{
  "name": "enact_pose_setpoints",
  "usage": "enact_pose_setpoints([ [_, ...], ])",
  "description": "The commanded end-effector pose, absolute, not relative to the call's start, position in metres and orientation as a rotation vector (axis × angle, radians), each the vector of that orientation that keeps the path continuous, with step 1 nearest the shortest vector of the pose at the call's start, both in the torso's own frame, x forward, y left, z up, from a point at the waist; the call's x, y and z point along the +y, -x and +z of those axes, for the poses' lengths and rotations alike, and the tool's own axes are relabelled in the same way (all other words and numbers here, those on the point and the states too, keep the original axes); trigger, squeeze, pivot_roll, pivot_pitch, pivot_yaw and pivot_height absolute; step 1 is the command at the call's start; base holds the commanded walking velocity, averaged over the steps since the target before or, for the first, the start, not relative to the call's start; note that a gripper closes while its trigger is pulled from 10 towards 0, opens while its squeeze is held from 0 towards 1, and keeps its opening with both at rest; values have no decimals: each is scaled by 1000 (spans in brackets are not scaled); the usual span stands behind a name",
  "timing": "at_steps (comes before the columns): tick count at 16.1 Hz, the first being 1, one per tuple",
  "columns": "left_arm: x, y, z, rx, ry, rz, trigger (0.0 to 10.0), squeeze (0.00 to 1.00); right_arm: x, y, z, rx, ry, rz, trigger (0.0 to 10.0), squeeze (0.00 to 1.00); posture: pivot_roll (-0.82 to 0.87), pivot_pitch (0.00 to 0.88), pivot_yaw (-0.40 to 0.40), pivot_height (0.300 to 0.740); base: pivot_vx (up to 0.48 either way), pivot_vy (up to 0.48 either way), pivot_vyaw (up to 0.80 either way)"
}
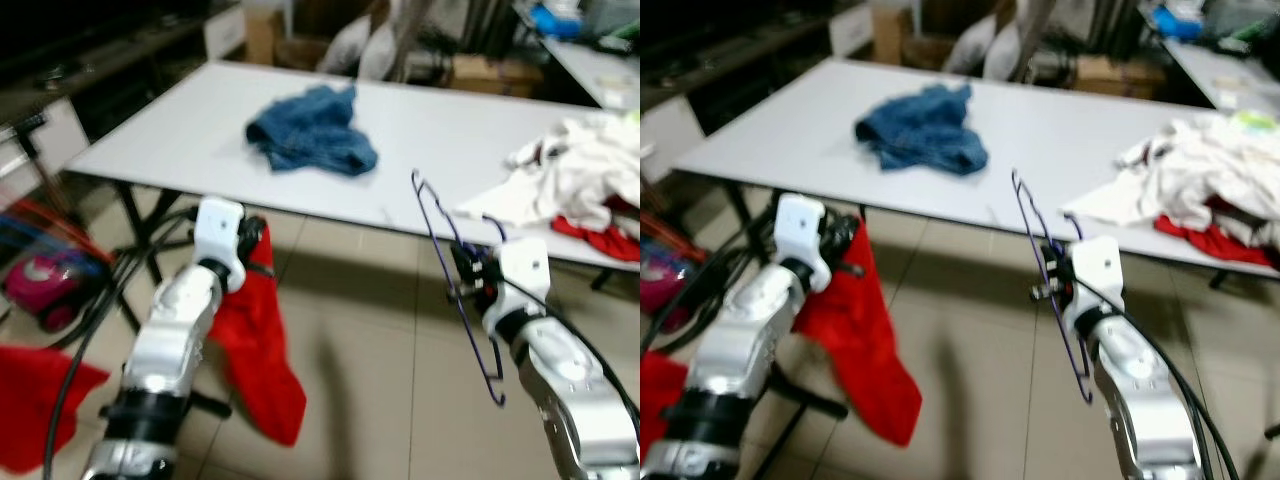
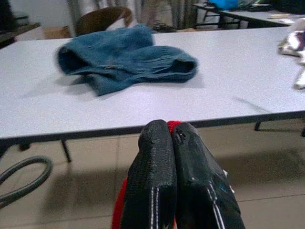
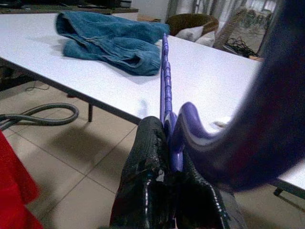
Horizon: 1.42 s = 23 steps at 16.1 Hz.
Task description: Hang hanger
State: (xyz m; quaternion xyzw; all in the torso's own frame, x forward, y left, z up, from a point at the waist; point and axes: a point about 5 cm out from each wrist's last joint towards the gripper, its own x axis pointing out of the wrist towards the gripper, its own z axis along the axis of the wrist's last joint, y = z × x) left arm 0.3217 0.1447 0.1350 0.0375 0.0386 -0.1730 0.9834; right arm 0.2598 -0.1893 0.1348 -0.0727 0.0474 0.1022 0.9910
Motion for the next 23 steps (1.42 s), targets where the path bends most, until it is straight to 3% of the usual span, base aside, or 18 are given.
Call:
enact_pose_setpoints([
  [1, 135, -326, 146, 30, -70, -372, 10000, 0, -198, -260, 139, 83, 153, 181, 10000, 0, 6, 0, -10, 740, 382, 0, 0],
  [5, 115, -347, 177, -63, -39, -425, 10000, 0, -203, -266, 152, 33, 117, 215, 10000, 0, 23, 0, -32, 740, 383, 0, 0],
  [10, 97, -378, 228, -183, -31, -506, 10000, 0, -214, -265, 181, -15, 132, 347, 10000, 0, 15, 0, -3, 740, 382, 0, 0],
  [13, 84, -396, 290, -315, -8, -580, 10000, 0, -215, -236, 208, 28, 235, 689, 10000, 0, 12, 0, 2, 740, 381, 0, 0],
  [18, 52, -391, 354, -475, 62, -746, 10000, 0, -178, -223, 213, 84, 165, 1031, 10000, 0, 11, 0, -2, 740, 384, 0, 0],
  [23, 37, -376, 399, -600, 129, -859, 10000, 0, -155, -233, 206, 118, 156, 1151, 10000, 0, 36, 0, -32, 740, 378, 0, 0],
])
